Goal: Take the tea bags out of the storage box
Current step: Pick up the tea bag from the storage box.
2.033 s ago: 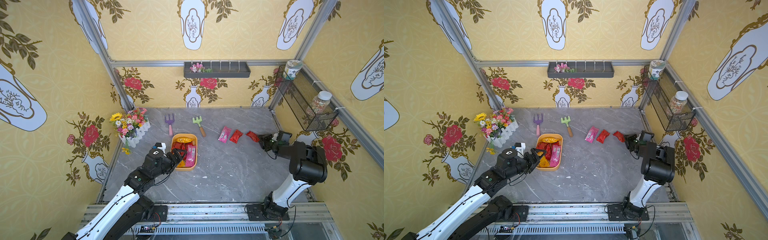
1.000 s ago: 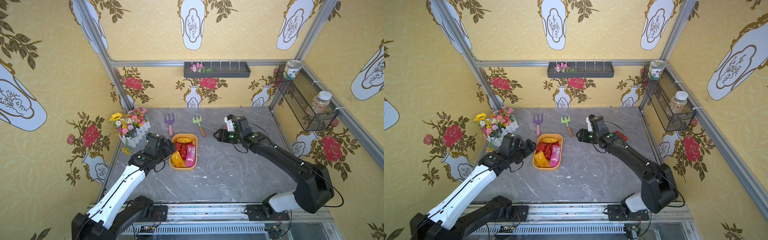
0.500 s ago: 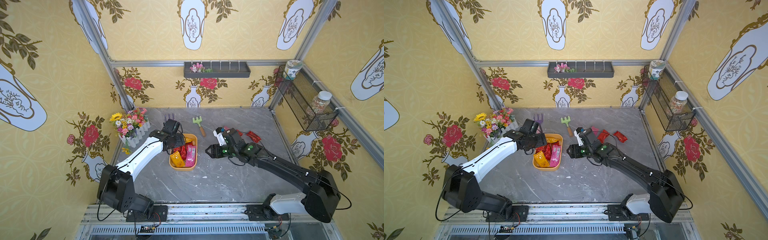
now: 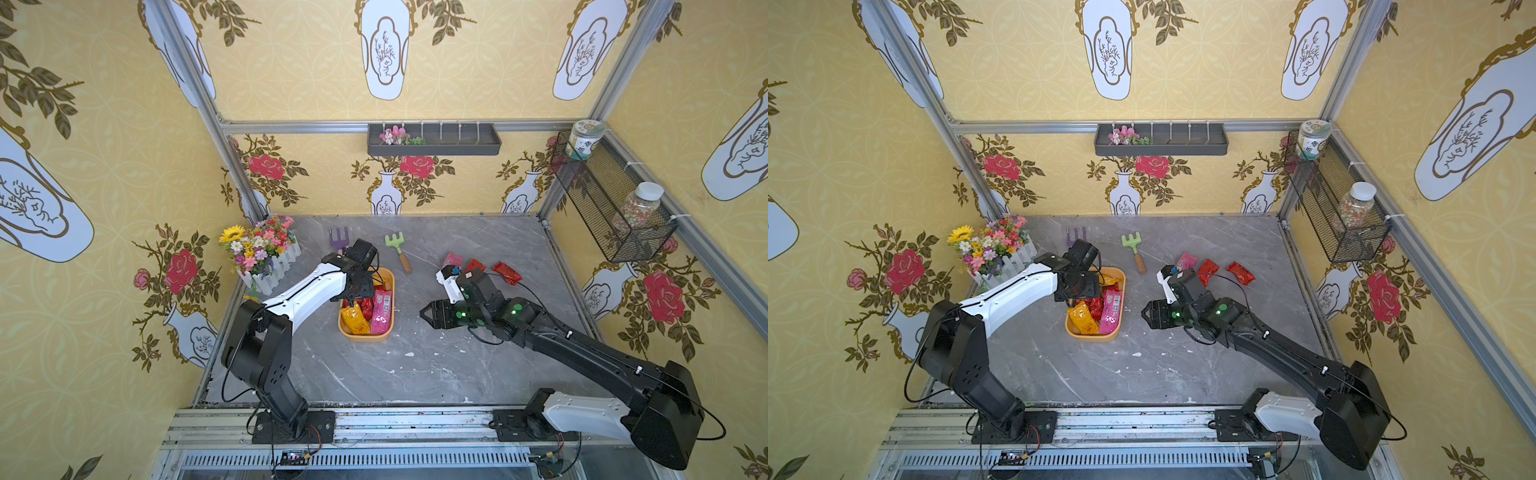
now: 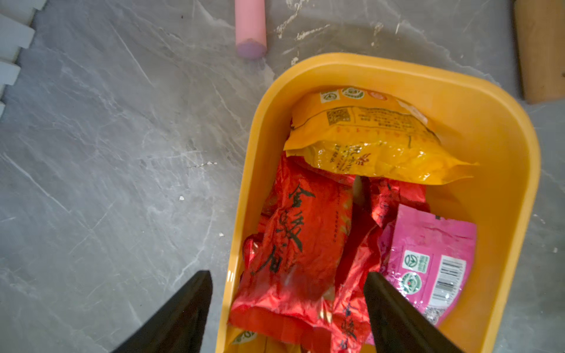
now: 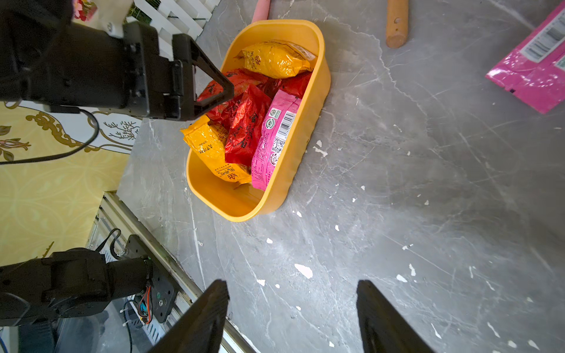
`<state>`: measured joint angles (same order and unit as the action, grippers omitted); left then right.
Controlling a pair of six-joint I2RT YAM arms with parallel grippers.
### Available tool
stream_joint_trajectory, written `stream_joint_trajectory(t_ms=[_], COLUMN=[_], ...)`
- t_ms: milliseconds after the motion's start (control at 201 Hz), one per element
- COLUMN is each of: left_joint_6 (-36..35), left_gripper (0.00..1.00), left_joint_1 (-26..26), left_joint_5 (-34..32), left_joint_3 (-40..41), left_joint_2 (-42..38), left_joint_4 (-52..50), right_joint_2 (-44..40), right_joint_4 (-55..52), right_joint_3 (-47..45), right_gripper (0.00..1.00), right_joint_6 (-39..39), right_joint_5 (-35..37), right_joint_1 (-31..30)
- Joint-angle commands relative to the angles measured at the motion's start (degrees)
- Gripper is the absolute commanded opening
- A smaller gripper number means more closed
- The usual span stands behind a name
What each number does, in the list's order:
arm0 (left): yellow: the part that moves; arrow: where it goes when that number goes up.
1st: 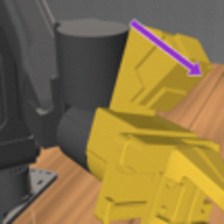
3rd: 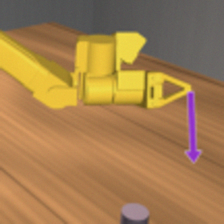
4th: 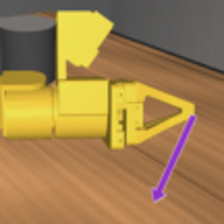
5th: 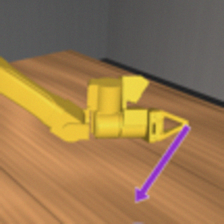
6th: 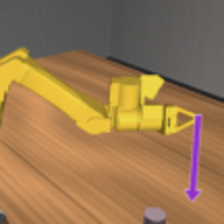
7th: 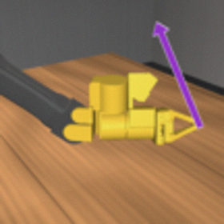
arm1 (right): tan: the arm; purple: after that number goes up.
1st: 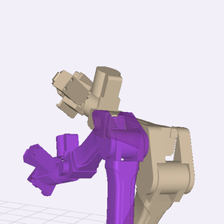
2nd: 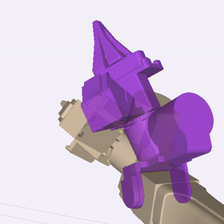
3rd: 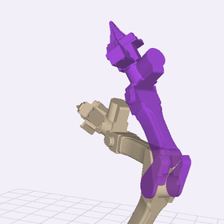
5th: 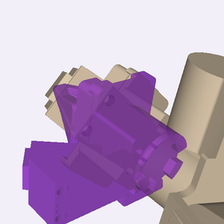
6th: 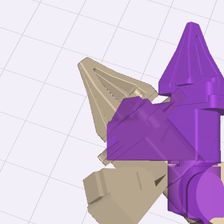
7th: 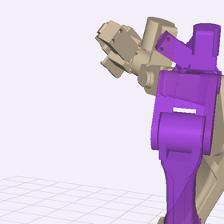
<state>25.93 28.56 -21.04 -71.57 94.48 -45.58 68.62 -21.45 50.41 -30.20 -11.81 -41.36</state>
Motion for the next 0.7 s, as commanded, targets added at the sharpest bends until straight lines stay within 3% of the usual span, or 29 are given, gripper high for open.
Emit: stream_joint_trajectory(t_ms=[0,692], left_joint_6=[-0.11,-4.11], left_gripper=[0.85,0.86], left_joint_1=[0.01,-0.08], left_joint_5=[-0.85,0.89], left_joint_3=[-0.41,-0.86], left_joint_2=[-1.92,2.49], left_joint_4=[-0.16,-0.61], right_joint_2=[0.61,5.73], right_joint_4=[0.79,-0.09], right_joint_3=[-0.25,6.60], right_gripper=[0.71,0.70], right_joint_6=[-0.79,-1.16], right_joint_5=[0.61,3.62], right_joint_1=[-0.38,-9.38])
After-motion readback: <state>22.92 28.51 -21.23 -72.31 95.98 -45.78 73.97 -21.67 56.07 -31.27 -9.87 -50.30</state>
